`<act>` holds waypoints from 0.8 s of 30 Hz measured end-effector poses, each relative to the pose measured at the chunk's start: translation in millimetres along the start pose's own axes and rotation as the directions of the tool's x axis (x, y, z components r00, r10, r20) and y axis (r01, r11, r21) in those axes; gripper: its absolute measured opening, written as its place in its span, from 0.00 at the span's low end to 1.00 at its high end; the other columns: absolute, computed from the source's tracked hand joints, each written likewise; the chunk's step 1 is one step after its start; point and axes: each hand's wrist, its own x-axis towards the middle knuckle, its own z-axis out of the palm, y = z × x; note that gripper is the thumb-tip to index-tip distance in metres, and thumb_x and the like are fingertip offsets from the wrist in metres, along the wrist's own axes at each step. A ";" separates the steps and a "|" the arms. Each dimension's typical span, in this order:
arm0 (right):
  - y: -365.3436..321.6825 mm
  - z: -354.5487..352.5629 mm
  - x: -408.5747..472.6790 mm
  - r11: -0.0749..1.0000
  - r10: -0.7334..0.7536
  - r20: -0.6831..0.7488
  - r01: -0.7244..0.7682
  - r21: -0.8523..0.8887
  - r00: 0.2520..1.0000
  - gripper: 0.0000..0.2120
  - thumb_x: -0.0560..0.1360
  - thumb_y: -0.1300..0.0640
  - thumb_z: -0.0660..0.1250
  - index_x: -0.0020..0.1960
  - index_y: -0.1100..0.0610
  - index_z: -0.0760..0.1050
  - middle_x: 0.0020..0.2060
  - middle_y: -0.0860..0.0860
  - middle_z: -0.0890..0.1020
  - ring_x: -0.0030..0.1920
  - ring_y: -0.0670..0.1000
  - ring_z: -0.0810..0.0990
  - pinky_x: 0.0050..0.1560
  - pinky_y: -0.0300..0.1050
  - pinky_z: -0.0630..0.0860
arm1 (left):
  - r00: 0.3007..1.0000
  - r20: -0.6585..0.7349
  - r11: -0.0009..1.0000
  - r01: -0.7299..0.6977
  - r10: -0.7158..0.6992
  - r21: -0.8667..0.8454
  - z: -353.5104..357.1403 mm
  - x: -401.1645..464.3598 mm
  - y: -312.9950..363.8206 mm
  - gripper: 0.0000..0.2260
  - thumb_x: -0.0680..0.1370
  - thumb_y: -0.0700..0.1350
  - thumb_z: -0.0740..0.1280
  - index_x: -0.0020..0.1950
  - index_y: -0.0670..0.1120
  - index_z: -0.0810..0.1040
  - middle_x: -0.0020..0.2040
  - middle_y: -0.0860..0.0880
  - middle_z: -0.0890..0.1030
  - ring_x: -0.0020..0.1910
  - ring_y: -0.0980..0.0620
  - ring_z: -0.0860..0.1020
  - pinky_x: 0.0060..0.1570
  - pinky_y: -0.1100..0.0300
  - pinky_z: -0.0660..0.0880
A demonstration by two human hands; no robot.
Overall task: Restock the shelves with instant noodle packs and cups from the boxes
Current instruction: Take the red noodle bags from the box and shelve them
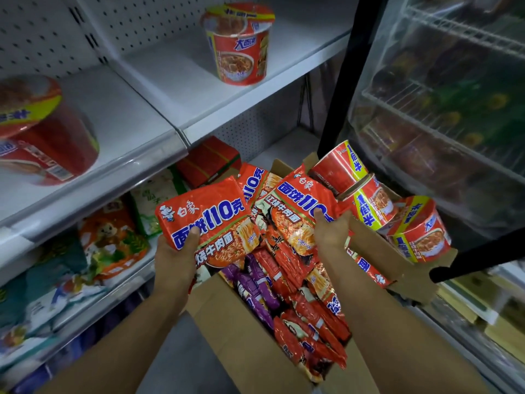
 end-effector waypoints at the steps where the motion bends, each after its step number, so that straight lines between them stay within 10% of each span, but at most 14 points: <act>1: -4.8 -1.7 -1.9 0.999 -0.044 0.060 0.045 -0.022 0.997 0.37 0.78 0.57 0.65 0.77 0.62 0.47 0.73 0.59 0.64 0.72 0.58 0.65 0.69 0.49 0.63 | 1.000 -0.008 1.000 -0.018 0.018 0.005 -2.5 -2.1 3.5 0.14 0.78 0.50 0.67 0.61 0.47 0.74 0.53 0.47 0.82 0.48 0.47 0.82 0.44 0.55 0.78; 13: -69.9 0.3 -68.0 0.858 -0.447 0.327 0.503 -0.105 0.832 0.21 0.77 0.56 0.67 0.68 0.59 0.66 0.60 0.56 0.77 0.58 0.54 0.78 0.52 0.43 0.77 | 0.973 -0.171 0.987 -0.161 0.154 -0.027 -68.4 -33.9 44.0 0.16 0.78 0.47 0.66 0.64 0.47 0.70 0.55 0.48 0.80 0.47 0.53 0.81 0.39 0.61 0.76; 20: -97.1 24.0 -146.2 0.755 -0.539 0.483 0.650 -0.085 0.690 0.17 0.77 0.57 0.67 0.63 0.60 0.70 0.48 0.50 0.78 0.39 0.41 0.76 0.28 0.24 0.66 | 0.933 -0.315 0.974 -0.211 0.176 -0.080 -147.7 -61.2 66.6 0.17 0.79 0.48 0.66 0.66 0.47 0.70 0.58 0.47 0.79 0.51 0.48 0.80 0.48 0.54 0.77; 24: -104.0 44.0 -207.3 0.706 -0.572 0.554 0.707 -0.045 0.605 0.19 0.77 0.54 0.66 0.66 0.58 0.68 0.53 0.52 0.79 0.41 0.43 0.75 0.31 0.28 0.66 | 0.901 -0.388 0.969 -0.238 0.194 -0.068 -209.1 -82.9 69.5 0.10 0.79 0.47 0.66 0.60 0.50 0.71 0.54 0.49 0.80 0.48 0.52 0.80 0.50 0.53 0.77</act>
